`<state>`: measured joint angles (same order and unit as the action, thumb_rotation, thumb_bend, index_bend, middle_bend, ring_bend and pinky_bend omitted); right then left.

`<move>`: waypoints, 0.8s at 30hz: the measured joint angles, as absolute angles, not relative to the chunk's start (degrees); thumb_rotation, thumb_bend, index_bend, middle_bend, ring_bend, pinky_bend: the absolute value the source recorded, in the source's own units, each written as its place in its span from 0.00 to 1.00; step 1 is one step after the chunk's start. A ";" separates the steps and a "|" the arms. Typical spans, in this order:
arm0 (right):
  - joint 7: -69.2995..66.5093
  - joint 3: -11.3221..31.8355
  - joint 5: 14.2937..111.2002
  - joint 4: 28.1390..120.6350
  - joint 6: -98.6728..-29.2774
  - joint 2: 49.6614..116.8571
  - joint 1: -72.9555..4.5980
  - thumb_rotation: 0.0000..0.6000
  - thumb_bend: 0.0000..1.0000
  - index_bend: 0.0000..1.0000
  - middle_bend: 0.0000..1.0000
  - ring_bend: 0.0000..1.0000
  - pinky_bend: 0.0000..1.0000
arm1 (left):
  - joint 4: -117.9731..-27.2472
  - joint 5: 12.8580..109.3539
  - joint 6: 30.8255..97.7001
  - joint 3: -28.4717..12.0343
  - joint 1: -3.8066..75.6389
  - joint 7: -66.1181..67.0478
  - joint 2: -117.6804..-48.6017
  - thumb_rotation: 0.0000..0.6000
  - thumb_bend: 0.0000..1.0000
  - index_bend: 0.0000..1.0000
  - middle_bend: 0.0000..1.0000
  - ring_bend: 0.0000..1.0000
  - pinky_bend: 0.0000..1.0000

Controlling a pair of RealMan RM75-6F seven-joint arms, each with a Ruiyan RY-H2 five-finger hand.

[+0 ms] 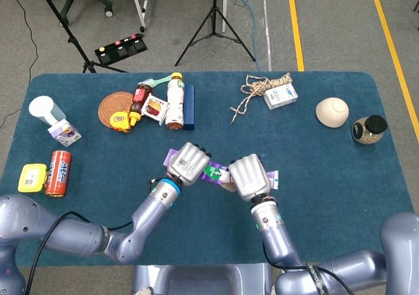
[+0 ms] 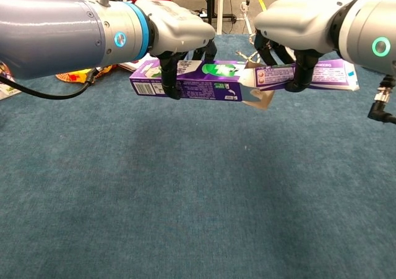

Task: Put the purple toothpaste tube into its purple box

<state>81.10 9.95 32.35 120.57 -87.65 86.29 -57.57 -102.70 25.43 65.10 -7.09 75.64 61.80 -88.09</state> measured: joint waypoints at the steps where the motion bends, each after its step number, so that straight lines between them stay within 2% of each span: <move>1: 81.54 10.02 31.86 120.62 -88.06 86.55 -57.85 1.00 0.56 0.61 0.63 0.64 0.76 | -102.72 25.43 65.15 -7.13 75.64 61.77 -88.12 1.00 0.24 0.51 0.41 0.39 0.68; 24: 86.60 12.38 27.13 121.33 -94.36 91.88 -62.40 1.00 0.56 0.61 0.63 0.64 0.77 | -101.74 25.69 64.91 -8.10 75.44 59.77 -89.96 1.00 0.24 0.51 0.41 0.39 0.68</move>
